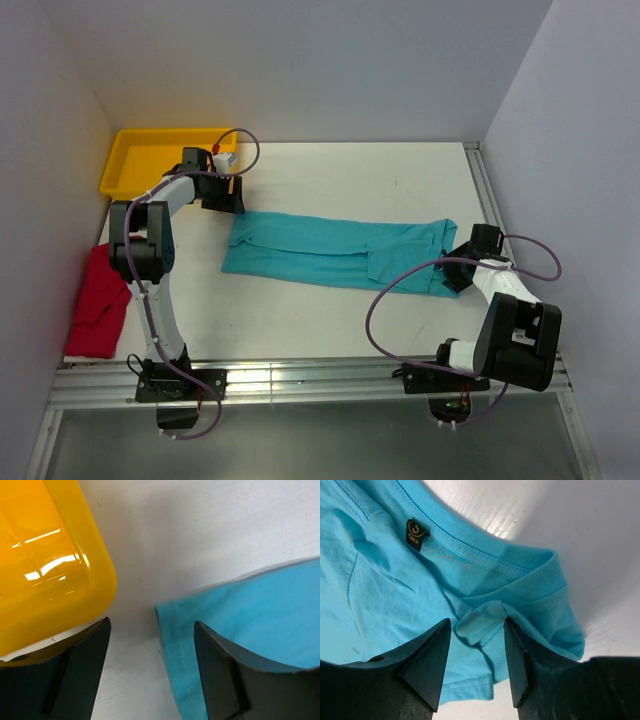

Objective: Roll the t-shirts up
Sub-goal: Roll the tshirt

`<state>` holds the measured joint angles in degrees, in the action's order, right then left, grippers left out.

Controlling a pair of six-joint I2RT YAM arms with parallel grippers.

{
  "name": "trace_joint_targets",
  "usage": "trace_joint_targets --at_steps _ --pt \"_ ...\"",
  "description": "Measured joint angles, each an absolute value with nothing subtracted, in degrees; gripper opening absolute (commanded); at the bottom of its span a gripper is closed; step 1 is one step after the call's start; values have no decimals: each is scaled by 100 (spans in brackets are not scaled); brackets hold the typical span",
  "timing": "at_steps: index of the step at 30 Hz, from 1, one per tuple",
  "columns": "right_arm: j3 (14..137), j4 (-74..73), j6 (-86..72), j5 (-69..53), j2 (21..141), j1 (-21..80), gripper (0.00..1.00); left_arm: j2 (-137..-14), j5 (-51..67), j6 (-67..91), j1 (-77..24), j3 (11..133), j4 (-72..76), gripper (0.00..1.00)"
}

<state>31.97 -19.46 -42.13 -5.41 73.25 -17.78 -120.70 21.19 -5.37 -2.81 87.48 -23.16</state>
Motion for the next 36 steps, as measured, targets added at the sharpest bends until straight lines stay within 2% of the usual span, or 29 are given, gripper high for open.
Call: trace_joint_targets --at_steps 7,13,23,28,31,33,36 --pt "3240 -2025 -4141 -303 7345 -1804 57 -11299 2268 -694 -259 8256 -2324 76" --pt "3741 -2112 -4093 -222 7944 -2112 57 -10519 2272 -963 -215 7708 -2523 71" --pt "4543 -2309 -3924 -104 8759 -2711 56 -10473 2318 -1638 -139 7122 -3363 63" --pt "4799 -2438 -3817 202 8947 -2976 55 -10422 2309 -1907 -209 6945 -3656 63" --pt "4842 -2622 -3754 351 8917 -3017 56 -10333 2309 -1990 -224 6941 -3767 68" --pt "4842 -2757 -3732 379 8759 -3015 57 -10289 2316 -2001 -222 6971 -3811 72" --pt "4842 -2950 -3697 390 8228 -2969 56 -10294 2458 -1977 -211 7212 -3892 72"
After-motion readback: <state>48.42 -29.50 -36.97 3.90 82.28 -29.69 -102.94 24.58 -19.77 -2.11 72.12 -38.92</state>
